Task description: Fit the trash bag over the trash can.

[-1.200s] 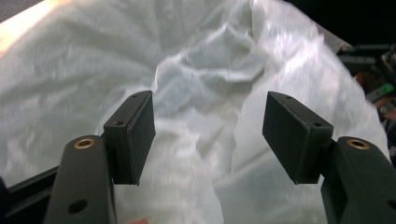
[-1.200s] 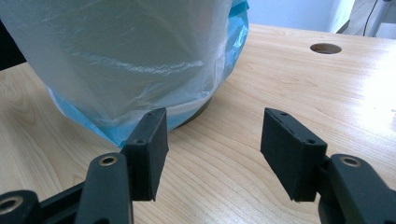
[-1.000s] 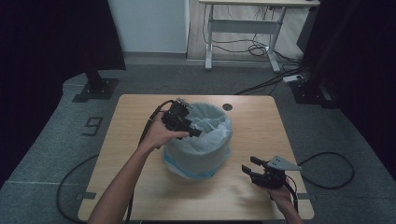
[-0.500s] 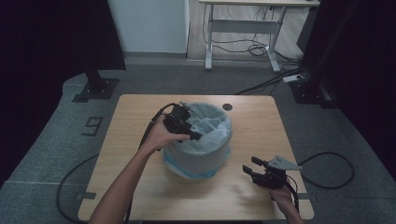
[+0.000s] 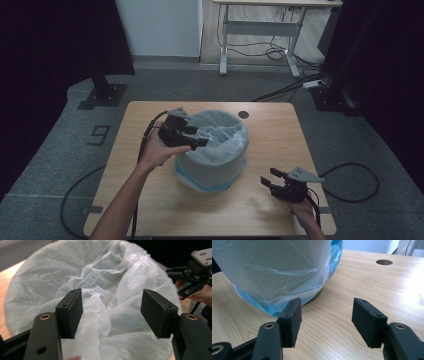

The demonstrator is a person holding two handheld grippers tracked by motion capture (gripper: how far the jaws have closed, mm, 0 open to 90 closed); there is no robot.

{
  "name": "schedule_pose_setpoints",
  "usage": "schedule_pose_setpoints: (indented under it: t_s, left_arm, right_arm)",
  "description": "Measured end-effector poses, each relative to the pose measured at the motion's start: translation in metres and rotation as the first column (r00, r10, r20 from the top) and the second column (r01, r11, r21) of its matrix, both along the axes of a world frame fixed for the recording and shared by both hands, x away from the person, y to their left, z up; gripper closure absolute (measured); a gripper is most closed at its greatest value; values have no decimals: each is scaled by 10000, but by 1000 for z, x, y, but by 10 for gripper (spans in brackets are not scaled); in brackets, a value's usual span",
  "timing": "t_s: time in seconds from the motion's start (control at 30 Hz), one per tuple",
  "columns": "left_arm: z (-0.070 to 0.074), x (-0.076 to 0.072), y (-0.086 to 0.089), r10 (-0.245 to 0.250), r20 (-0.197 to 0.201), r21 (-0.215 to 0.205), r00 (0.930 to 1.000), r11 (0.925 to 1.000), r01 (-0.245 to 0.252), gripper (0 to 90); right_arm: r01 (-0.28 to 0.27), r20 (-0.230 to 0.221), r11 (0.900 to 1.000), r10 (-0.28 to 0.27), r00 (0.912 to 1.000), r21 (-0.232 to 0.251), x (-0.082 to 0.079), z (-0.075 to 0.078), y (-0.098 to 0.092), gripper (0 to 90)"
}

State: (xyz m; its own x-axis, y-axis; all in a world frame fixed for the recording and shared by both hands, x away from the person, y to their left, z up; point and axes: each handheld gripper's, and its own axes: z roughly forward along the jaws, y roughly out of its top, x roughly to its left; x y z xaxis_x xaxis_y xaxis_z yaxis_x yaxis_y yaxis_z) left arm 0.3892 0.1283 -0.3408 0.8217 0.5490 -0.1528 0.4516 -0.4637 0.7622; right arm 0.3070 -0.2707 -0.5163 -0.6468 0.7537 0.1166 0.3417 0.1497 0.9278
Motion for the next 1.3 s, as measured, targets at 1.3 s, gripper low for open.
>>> schedule_pose_setpoints:
  t_s: [1.3]
  left_arm:
    - [-78,-69,119,2003,374,-981,9790,9757,-1959,346]
  right_arm:
    - [-62,-164,9997,58,9998,-248,2,-6,5,397]
